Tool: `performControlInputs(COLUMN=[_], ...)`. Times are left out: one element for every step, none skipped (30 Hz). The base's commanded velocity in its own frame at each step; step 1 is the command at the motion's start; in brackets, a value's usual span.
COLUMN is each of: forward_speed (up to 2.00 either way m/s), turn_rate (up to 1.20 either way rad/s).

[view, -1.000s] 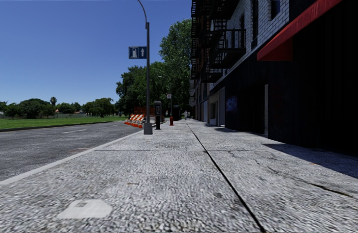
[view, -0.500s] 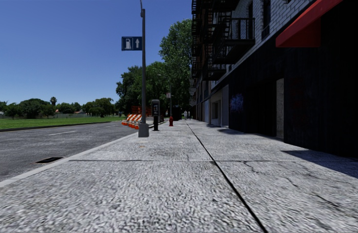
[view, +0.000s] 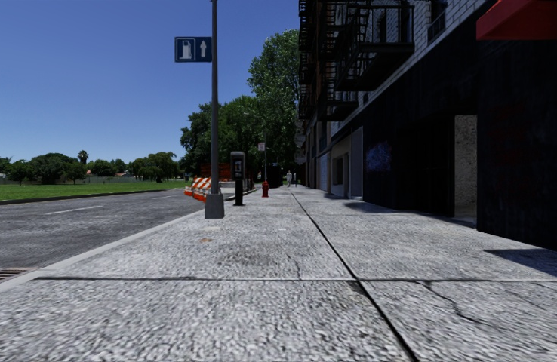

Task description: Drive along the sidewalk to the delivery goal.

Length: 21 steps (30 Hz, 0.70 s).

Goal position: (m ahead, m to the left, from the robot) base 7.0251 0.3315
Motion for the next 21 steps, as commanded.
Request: performControlInputs(forward_speed=[2.0,2.0,2.0,2.0,2.0,2.0,2.0,2.0,2.0,2.0,2.0,2.0,2.0,2.0,2.0,2.0,2.0,2.0,2.0,2.0,2.0], turn_rate=[0.0,0.0,0.0,0.0,0.0,0.0,0.0,0.0,0.0,0.0,0.0,0.0,0.0,0.0,0.0,0.0,0.0,0.0,0.0,0.0,0.0])
